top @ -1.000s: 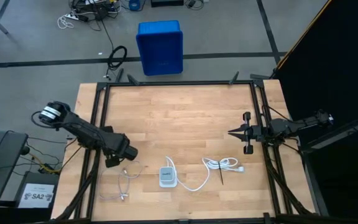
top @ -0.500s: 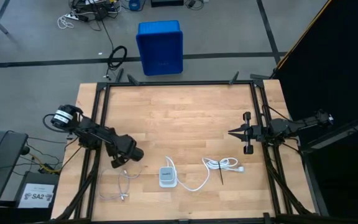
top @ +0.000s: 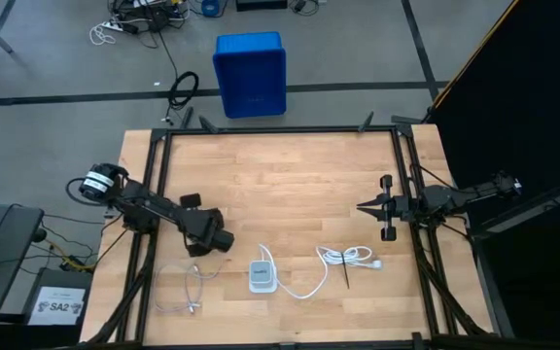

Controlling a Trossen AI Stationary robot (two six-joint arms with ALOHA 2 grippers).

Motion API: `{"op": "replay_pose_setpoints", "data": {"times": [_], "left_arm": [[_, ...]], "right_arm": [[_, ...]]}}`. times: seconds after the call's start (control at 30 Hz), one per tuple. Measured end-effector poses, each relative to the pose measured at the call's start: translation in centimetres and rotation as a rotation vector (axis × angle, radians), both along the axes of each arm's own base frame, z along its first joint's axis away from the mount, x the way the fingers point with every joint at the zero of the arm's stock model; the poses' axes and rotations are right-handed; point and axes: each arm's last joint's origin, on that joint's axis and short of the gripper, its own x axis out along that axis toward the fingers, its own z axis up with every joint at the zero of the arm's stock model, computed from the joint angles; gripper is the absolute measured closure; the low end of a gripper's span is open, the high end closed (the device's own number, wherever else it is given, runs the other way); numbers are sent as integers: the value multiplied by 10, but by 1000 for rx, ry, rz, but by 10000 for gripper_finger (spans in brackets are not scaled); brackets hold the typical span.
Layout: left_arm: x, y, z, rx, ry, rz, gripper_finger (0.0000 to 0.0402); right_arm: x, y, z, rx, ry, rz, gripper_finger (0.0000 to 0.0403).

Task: Insert USB
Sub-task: Move the white charger adapter to the center of the table

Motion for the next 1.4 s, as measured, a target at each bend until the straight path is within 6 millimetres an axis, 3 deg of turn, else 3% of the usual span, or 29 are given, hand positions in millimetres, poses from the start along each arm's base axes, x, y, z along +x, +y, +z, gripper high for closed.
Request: {"op": "replay_pose_setpoints", "data": {"times": [0.17,0.33,0.47,0.57,0.9,1.13,1.4], "left_arm": [[5,0,30,-25,-140,-84,384],[-21,11,58,-133,-281,-45,340],[-32,24,65,-222,-338,86,299],[-32,30,61,-250,-330,166,269],[-32,47,14,-159,-188,431,192],[-23,47,10,-194,-305,449,177],[-23,62,10,-164,-319,550,176]], "right_arm": [[0,0,0,0,0,0,397],[0,0,0,0,-1,0,397],[0,0,0,1,-3,0,395],[0,0,0,1,-3,0,396],[0,0,1,2,-6,0,394],[0,0,1,2,-6,0,398],[0,0,1,1,-6,0,394]]}}
